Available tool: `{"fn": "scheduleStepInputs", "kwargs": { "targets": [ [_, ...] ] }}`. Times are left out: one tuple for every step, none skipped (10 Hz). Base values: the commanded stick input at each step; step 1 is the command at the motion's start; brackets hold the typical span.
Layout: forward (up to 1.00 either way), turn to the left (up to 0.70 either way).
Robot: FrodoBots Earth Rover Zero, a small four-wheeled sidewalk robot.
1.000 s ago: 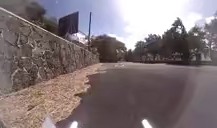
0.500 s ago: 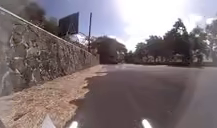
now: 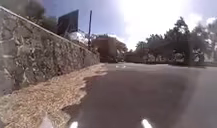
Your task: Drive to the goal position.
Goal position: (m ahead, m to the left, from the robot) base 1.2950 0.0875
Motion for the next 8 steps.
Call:
{"fn": "scheduleStepInputs", "kwargs": {
  "targets": [
    [0.5, 0.0],
    [0.5, 0.0],
    [0.5, 0.0],
    [0.5, 0.0],
    [0.5, 0.0],
    [0.5, 0.0],
    [0.5, 0.0],
    [0.5, 0.0]
  ]
}}
